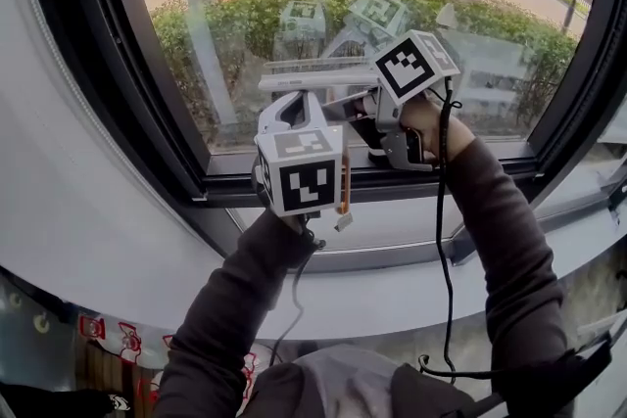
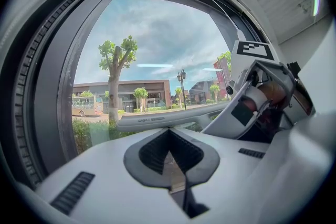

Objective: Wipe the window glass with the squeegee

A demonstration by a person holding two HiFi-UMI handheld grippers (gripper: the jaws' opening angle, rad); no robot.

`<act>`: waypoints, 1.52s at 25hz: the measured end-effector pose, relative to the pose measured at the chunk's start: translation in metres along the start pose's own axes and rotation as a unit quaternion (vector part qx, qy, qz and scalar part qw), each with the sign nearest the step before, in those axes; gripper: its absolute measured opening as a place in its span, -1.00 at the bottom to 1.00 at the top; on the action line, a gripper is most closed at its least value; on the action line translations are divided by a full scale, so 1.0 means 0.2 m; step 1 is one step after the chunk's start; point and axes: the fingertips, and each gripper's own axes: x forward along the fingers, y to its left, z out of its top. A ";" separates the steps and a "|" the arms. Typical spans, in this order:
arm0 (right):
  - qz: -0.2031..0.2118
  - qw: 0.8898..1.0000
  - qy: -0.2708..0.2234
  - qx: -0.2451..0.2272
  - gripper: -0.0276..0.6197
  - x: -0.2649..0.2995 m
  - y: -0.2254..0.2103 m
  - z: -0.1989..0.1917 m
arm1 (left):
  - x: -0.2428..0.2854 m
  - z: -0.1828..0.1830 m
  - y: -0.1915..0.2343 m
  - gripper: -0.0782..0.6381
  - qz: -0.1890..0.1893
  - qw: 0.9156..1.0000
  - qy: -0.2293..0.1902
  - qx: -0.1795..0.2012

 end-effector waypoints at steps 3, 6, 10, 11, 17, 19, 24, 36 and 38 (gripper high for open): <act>-0.001 1.000 0.004 0.005 -0.83 0.00 -0.03 -0.01 | 0.02 -0.01 -0.01 -0.79 -0.001 1.000 0.005 0.002; -0.001 1.000 0.006 0.009 -0.83 0.01 -0.05 -0.01 | 0.03 -0.04 -0.01 -0.79 0.001 1.000 0.016 -0.001; 0.003 1.000 0.008 0.015 -0.83 0.01 -0.07 -0.02 | 0.05 -0.05 -0.02 -0.79 0.000 1.000 0.020 0.001; 0.004 1.000 0.009 0.017 -0.83 0.01 -0.07 -0.03 | 0.05 -0.06 -0.02 -0.79 -0.001 1.000 0.022 0.001; 0.006 0.999 0.022 0.029 -0.83 0.03 -0.12 -0.08 | 0.06 -0.14 -0.04 -0.79 -0.003 0.999 0.044 -0.008; 0.007 0.999 0.024 0.033 -0.83 0.04 -0.13 -0.10 | 0.06 -0.14 -0.04 -0.79 -0.005 0.999 0.041 -0.002; 0.010 0.999 0.027 0.037 -0.83 0.05 -0.14 -0.11 | 0.08 -0.17 -0.04 -0.79 -0.005 0.999 0.052 -0.008; 0.018 0.998 0.041 0.052 -0.83 0.14 -0.21 -0.24 | 0.08 -0.37 -0.03 -0.79 -0.005 0.996 0.089 -0.029; 0.020 0.997 0.042 0.054 -0.83 0.17 -0.20 -0.28 | 0.06 -0.42 -0.02 -0.79 -0.005 0.995 0.095 -0.033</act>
